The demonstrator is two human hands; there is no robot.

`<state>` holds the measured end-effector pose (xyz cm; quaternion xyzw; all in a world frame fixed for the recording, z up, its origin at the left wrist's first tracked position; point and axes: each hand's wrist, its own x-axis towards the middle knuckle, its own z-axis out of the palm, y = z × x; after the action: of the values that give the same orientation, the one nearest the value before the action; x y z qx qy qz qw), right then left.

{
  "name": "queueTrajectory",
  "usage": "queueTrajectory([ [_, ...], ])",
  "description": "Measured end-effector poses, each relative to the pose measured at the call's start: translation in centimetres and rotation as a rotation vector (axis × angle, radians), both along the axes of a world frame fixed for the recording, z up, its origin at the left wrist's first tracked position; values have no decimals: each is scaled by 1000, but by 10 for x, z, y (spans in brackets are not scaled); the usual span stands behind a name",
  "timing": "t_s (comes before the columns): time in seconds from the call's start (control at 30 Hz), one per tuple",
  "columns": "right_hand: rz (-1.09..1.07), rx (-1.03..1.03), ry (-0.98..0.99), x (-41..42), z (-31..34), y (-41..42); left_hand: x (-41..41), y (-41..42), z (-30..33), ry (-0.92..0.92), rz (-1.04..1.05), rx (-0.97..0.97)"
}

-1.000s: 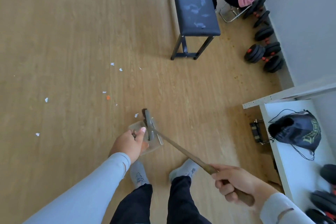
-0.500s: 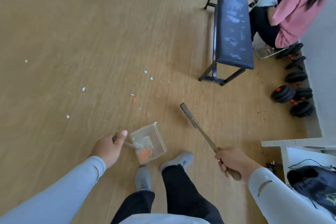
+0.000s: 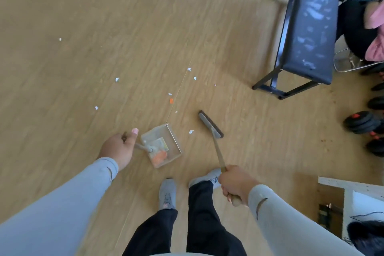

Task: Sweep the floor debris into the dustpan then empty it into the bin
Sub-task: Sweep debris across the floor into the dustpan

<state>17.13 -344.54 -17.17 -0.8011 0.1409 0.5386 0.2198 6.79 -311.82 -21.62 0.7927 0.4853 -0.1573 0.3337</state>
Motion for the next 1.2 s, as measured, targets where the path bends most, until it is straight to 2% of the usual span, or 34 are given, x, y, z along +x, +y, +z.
queueTrajectory([
  [0.1,54,56,103,-27,11,11,1,2,-5,-18,6,10],
  [0.2,-222,141,272,-22,33,0,6,-2,-4,-36,-6,4],
  [0.27,-338,193,308,-9,48,-16,6,-2,-2,-34,-8,-3],
  [0.47,-341,176,229,0,70,-40,-1,-4,-2,-40,19,-18],
  [0.6,-166,63,117,-10,52,-18,-3,-5,-5,-48,10,-22],
  [0.7,-19,-2,120,-24,37,5,-2,-3,-7,-41,6,-9],
  [0.87,-192,64,276,-22,45,9,-1,-4,-10,-46,-4,-13],
  [1.03,-403,152,272,0,81,-8,-6,-1,-5,-58,-3,-110],
  [1.2,-337,157,153,12,114,13,-10,13,12,-34,0,-134],
])
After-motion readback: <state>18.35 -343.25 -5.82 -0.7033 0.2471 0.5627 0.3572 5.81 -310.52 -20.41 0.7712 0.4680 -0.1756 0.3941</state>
